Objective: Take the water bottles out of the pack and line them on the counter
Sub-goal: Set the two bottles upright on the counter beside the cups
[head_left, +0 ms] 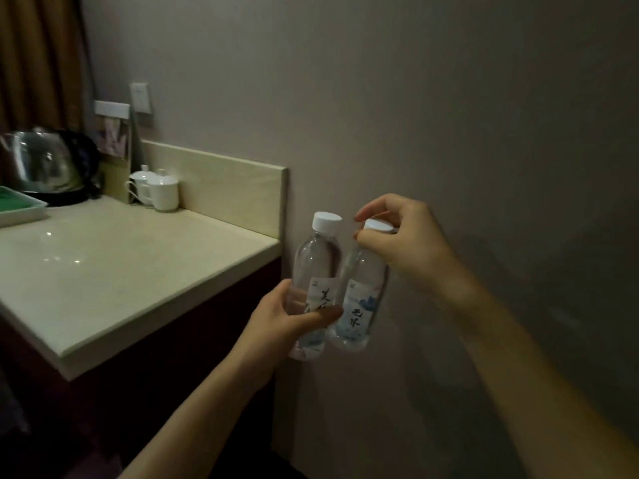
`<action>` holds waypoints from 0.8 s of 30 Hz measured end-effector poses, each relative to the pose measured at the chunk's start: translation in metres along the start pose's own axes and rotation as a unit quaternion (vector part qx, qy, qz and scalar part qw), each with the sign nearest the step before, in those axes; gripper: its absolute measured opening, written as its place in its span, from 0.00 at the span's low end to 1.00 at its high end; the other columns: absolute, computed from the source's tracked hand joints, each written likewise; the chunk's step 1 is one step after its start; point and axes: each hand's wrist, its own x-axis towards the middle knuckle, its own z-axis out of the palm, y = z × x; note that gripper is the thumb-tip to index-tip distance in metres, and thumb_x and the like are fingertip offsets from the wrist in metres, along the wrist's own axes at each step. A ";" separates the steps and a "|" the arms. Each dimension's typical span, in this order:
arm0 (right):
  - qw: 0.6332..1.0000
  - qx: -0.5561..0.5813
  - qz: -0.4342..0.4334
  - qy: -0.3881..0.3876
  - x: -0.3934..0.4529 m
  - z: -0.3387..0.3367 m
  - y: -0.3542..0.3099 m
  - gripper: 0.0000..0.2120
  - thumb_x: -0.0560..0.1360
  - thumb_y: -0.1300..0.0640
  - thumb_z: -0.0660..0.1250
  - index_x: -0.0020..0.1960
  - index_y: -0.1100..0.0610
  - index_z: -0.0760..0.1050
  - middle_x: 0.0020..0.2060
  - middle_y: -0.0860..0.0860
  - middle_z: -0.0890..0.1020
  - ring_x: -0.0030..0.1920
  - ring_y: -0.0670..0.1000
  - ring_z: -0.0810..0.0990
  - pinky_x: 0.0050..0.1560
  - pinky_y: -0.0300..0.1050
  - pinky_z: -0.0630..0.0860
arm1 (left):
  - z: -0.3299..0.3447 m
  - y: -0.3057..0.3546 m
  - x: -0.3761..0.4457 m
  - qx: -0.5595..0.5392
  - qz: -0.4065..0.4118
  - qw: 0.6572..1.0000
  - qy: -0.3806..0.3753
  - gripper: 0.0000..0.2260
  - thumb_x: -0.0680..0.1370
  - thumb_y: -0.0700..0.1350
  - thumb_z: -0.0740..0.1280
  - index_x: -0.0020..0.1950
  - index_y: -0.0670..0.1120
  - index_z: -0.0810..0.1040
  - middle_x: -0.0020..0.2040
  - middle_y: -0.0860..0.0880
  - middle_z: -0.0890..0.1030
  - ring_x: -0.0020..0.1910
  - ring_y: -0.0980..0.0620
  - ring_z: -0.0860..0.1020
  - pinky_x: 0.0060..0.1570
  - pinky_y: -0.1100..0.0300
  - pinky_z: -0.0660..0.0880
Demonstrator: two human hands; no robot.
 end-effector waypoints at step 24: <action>0.986 0.139 -0.076 -0.051 0.052 0.194 -0.104 0.09 0.73 0.58 0.69 0.53 0.52 0.78 0.49 0.49 0.82 0.52 0.49 0.81 0.55 0.51 0.79 | -0.218 0.027 -0.013 0.079 0.020 0.981 0.175 0.17 0.68 0.41 0.78 0.54 0.45 0.79 0.49 0.45 0.85 0.50 0.45 0.83 0.53 0.46 0.80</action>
